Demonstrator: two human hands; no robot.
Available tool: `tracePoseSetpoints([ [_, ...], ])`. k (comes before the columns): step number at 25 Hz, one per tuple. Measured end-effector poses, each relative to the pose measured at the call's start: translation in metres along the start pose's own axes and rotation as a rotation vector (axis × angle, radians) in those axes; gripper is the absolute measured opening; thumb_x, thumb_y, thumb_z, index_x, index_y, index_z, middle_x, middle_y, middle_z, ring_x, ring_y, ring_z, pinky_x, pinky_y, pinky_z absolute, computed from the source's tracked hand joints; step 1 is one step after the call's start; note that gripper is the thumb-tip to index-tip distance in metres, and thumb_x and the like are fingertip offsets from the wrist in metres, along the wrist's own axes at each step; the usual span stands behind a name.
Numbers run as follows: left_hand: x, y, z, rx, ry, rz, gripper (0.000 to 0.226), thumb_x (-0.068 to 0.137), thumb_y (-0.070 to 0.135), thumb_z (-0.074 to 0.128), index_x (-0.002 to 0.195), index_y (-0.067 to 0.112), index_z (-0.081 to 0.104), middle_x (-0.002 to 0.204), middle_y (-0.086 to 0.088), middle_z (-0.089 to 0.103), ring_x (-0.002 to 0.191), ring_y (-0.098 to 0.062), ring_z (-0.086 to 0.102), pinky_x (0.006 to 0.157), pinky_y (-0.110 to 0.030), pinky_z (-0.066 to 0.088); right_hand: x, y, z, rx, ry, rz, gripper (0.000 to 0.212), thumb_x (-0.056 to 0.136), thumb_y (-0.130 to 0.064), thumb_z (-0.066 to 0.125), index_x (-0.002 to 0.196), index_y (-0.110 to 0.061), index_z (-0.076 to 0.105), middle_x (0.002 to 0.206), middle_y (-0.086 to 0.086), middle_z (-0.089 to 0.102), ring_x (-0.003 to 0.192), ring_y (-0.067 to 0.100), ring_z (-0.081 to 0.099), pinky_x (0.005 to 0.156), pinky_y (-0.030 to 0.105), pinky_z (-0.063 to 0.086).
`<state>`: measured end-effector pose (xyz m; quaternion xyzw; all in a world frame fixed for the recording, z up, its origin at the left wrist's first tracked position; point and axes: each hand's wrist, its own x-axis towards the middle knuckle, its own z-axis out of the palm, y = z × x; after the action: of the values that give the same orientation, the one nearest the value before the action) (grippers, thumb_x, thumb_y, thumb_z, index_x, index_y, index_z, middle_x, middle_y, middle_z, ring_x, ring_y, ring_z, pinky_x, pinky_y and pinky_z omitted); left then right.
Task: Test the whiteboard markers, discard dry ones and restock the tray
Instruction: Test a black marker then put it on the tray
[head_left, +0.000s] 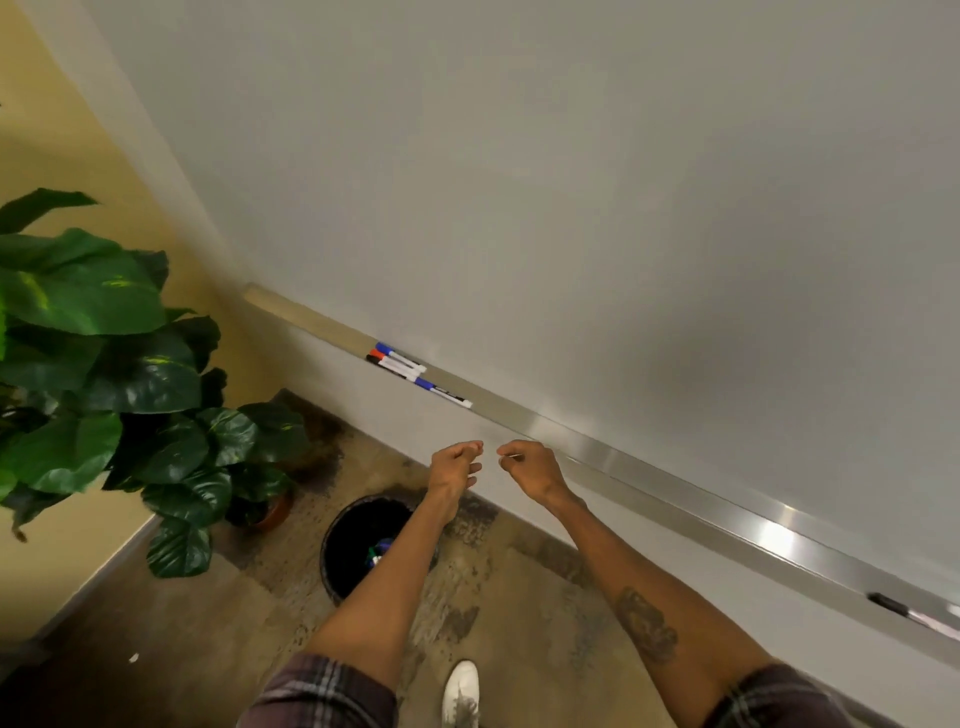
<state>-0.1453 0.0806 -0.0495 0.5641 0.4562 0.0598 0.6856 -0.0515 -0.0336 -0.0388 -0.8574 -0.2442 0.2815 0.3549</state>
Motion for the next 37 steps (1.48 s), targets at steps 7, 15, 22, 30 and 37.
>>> tracePoseSetpoints([
  [7, -0.025, 0.012, 0.125, 0.119, -0.195, 0.037, 0.023, 0.099, 0.022, 0.058, 0.117, 0.012, 0.069, 0.115, -0.003, 0.069, 0.102, -0.024, 0.067, 0.091, -0.036, 0.054, -0.046, 0.080, -0.101, 0.073, 0.220, 0.084, 0.025, 0.092, -0.012, 0.060, 0.114, -0.010, 0.072, 0.119, 0.005, 0.070, 0.107, 0.019, 0.064, 0.097, 0.027, 0.047],
  [15, -0.069, 0.001, 0.265, 0.261, -0.435, 0.063, 0.010, 0.096, 0.025, 0.063, 0.103, 0.022, 0.070, 0.111, -0.001, 0.072, 0.098, -0.020, 0.070, 0.078, -0.027, 0.054, -0.118, 0.189, -0.208, 0.149, 0.448, 0.227, 0.030, 0.092, -0.007, 0.057, 0.121, -0.005, 0.066, 0.121, 0.008, 0.068, 0.109, 0.022, 0.064, 0.094, 0.022, 0.043],
  [22, -0.110, -0.032, 0.372, 0.381, -0.587, 0.043, 0.009, 0.095, 0.023, 0.063, 0.102, 0.023, 0.069, 0.114, 0.000, 0.070, 0.098, -0.018, 0.069, 0.072, -0.023, 0.053, -0.194, 0.284, -0.273, 0.231, 0.681, 0.375, 0.033, 0.095, -0.008, 0.055, 0.127, -0.005, 0.061, 0.123, 0.012, 0.066, 0.110, 0.024, 0.063, 0.091, 0.024, 0.044],
  [30, -0.139, -0.078, 0.464, 0.456, -0.660, 0.002, 0.028, 0.098, 0.025, 0.060, 0.124, 0.016, 0.065, 0.120, -0.001, 0.067, 0.096, -0.015, 0.068, 0.084, -0.029, 0.056, -0.252, 0.373, -0.310, 0.273, 0.819, 0.585, 0.039, 0.099, -0.013, 0.053, 0.136, -0.003, 0.053, 0.136, 0.015, 0.057, 0.127, 0.032, 0.052, 0.107, 0.041, 0.041],
  [37, -0.160, -0.101, 0.508, 0.496, -0.677, -0.072, 0.037, 0.103, 0.019, 0.049, 0.139, 0.011, 0.052, 0.121, -0.003, 0.060, 0.101, -0.018, 0.064, 0.093, -0.036, 0.052, -0.269, 0.420, -0.328, 0.422, 0.851, 0.714, 0.049, 0.097, -0.003, 0.053, 0.144, -0.007, 0.042, 0.144, 0.016, 0.050, 0.131, 0.035, 0.049, 0.109, 0.043, 0.040],
])
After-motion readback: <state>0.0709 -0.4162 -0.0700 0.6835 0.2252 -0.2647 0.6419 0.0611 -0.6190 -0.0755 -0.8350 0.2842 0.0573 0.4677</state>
